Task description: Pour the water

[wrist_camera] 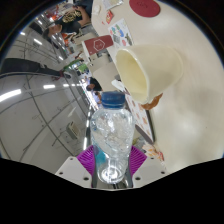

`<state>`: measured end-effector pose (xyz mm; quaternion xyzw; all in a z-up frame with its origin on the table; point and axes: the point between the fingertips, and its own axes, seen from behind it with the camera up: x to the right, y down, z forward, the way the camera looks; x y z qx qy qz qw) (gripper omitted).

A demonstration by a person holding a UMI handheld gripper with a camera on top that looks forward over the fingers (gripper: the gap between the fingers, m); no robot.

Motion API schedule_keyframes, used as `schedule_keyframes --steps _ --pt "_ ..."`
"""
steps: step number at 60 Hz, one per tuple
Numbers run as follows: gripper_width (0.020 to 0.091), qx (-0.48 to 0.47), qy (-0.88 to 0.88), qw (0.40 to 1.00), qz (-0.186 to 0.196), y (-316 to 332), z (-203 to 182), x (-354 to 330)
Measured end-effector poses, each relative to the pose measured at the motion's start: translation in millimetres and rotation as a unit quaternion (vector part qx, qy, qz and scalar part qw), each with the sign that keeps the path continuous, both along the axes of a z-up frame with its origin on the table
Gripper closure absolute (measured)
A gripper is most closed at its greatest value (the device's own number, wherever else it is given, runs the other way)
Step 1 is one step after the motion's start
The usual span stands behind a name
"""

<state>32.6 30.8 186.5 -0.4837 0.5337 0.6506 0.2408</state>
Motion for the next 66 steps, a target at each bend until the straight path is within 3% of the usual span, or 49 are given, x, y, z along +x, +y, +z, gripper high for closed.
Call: schedule_keyframes --steps 8,17,27,34,40,48,53,66 --pt "0.0708 0.006 -0.05 0.998 0.029 -6.1 5.1 -0.7" --pt "0.0706 0.06 -0.313 0.945 0.07 -2.0 28.6 16.5" --pt "0.0707 0.14 -0.618 0.773 0.029 -0.3 91.1 103.0" --pt "0.0702 0.139 -0.734 0.665 -0.008 0.6 98.7 165.3" --pt "0.0706 0.107 -0.797 0.595 -0.01 -3.4 67.9 218.6" --pt "0.0706 0.06 -0.839 0.541 0.019 -16.1 2.2 267.0" --pt "0.0707 0.044 -0.845 0.531 0.038 -21.4 -41.2 283.4" --pt "0.0706 0.025 -0.838 0.541 0.061 -33.7 -109.5 297.6"
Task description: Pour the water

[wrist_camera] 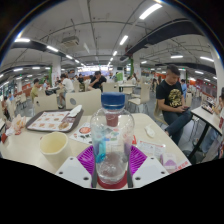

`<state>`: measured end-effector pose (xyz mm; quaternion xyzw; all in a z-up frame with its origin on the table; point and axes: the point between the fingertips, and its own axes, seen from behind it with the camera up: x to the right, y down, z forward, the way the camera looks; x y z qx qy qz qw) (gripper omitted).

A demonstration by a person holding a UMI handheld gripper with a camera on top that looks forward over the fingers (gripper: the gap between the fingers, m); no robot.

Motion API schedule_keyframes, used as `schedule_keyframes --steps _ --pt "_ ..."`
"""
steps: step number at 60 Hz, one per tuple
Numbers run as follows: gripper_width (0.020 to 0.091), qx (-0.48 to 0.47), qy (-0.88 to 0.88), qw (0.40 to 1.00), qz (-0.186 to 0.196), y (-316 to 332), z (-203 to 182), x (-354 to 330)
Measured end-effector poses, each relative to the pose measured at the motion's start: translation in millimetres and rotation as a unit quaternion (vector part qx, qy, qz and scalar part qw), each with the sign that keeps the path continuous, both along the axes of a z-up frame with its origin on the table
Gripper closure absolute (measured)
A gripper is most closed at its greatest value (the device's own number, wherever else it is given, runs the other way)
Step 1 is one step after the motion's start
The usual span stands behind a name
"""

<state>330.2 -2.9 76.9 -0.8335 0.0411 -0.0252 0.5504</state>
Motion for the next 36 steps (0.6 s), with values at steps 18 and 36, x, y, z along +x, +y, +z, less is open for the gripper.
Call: schedule_keyframes --steps 18,36 --pt "0.0604 0.013 -0.009 1.0 -0.013 -1.4 -13.8 -0.7" --pt "0.0246 -0.09 -0.017 0.995 -0.048 -46.3 -12.9 -5.9"
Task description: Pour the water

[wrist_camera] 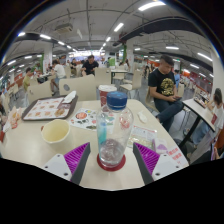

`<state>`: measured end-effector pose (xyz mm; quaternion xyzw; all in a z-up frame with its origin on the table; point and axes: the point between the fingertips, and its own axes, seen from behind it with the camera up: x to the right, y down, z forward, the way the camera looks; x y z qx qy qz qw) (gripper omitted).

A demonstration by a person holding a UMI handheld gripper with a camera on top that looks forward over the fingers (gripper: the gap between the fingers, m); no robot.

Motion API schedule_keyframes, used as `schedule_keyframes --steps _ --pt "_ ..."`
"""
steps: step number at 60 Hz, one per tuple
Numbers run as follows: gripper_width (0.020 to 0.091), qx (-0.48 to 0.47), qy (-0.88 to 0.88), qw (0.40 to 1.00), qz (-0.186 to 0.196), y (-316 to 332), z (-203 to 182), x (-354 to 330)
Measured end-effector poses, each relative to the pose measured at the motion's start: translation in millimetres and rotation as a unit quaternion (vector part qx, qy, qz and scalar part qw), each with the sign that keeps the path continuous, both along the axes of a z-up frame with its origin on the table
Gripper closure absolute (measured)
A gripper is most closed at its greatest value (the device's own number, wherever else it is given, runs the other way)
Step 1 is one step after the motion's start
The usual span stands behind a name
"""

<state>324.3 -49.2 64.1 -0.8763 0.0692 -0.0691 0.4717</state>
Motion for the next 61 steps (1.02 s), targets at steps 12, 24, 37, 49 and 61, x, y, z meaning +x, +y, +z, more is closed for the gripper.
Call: schedule_keyframes --steps 12,24,37,49,61 --pt "0.0253 -0.072 0.01 0.997 -0.025 -72.9 29.5 -50.2" --pt "0.0253 -0.093 0.014 0.995 -0.015 -122.7 75.0 -128.5" --pt "0.025 -0.08 0.006 0.996 0.035 -132.7 113.5 -201.6" --pt "0.0253 -0.071 0.001 0.995 0.064 -136.8 131.4 -236.9" --pt "0.025 -0.075 0.013 0.995 0.066 -141.8 125.6 -251.0"
